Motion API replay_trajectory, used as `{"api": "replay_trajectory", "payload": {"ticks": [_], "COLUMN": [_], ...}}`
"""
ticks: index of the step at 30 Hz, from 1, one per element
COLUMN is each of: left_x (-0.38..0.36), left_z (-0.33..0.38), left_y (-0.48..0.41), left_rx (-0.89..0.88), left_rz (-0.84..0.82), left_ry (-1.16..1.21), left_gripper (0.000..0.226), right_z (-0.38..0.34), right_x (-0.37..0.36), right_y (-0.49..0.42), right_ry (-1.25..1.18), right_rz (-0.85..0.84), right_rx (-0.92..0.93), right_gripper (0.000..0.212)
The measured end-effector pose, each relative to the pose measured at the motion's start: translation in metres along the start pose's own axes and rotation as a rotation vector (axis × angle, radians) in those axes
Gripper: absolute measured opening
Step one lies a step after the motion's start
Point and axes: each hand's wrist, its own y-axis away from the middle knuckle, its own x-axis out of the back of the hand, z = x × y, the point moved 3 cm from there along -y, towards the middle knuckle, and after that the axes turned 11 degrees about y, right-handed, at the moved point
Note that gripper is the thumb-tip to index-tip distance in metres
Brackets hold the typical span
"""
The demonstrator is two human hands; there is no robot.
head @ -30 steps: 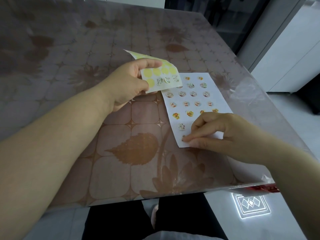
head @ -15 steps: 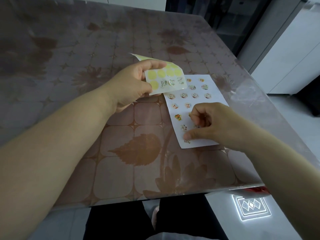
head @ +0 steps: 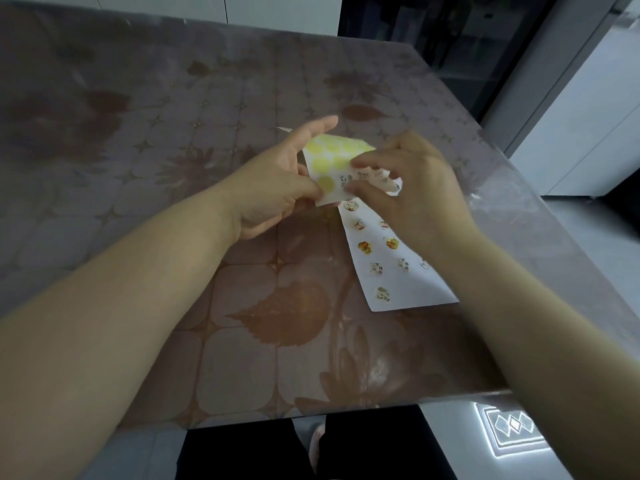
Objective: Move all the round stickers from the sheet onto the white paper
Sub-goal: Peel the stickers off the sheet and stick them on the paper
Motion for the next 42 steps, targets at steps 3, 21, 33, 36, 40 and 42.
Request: {"api": "replay_trajectory", "payload": {"ticks": [3,21,33,36,40,42], "left_x": [-0.003,0.0,-0.001,-0.001,0.0,-0.001], "left_z": [-0.001,-0.001,-0.003,-0.003,-0.003,-0.003], "left_y": [0.0,-0.001,0.001,0.001,0.002,0.003], "left_rx": [-0.01,-0.1,-0.081,-0.081,-0.09,-0.099], "left_rz": [-0.02,0.06,0.023,0.015,-0.017,-0.026], "left_ry": [0.025,-0.095,-0.142,-0.137,-0.135,-0.158], "left_gripper": [0.071,0.057,0.057,0.056,0.057,0.058], "right_z": [-0.006,0.013,0.028,0.027,0.032,0.034], "right_x": [-0.007,0.049,0.036,0.036,0.039,0.04], "right_y": [0.005,0.041,0.068,0.064,0.053,0.05], "right_ry": [-0.013,-0.33,-0.358,-0.247,0.133,0.202], "right_rz": [0.082,-0.641,-0.74,-0.734,-0.79,-0.852], "right_rx": [0.034,-0.213,-0.403,-0.412,-0.379,-0.366], "right_gripper": [0.02,0.006,0.031,0.035,0.053,0.055]}}
